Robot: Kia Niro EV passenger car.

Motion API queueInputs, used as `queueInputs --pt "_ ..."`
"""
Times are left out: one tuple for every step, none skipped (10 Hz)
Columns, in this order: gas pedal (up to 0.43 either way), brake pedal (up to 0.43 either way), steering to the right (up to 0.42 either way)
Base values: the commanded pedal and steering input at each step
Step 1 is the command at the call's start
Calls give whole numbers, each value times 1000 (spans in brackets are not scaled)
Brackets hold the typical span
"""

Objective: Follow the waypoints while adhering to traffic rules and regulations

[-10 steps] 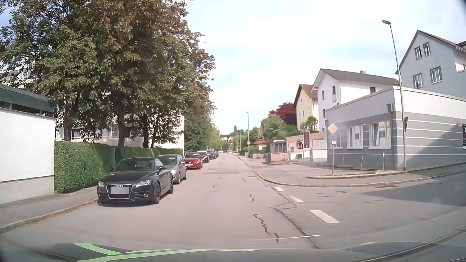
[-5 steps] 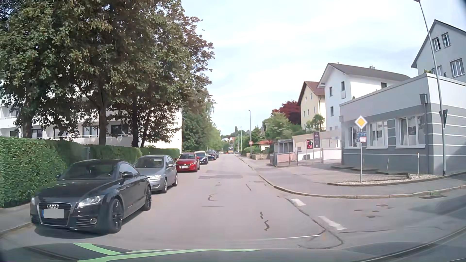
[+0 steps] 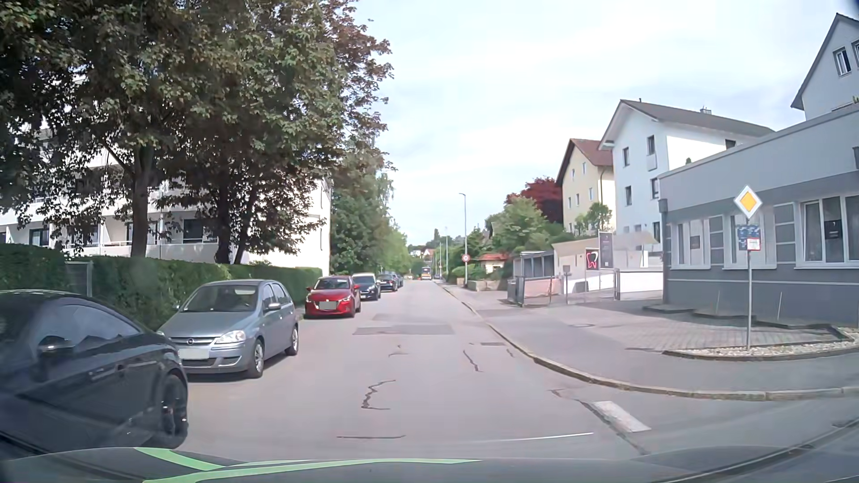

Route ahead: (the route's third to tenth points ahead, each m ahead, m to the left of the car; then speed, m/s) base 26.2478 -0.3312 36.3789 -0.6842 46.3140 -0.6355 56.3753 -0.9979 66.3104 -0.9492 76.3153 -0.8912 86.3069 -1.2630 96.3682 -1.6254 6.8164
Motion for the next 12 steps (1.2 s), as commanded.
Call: queueInputs --pt "39 0 -4" --pt "39 0 -4" --pt "39 0 -4" --pt "39 0 -4" --pt "39 0 -4" --pt "39 0 -4" --pt "39 0 -4" --pt "47 0 -4" --pt "47 0 -3" --pt "47 0 -4" --pt "47 0 -4" --pt "47 0 -4"
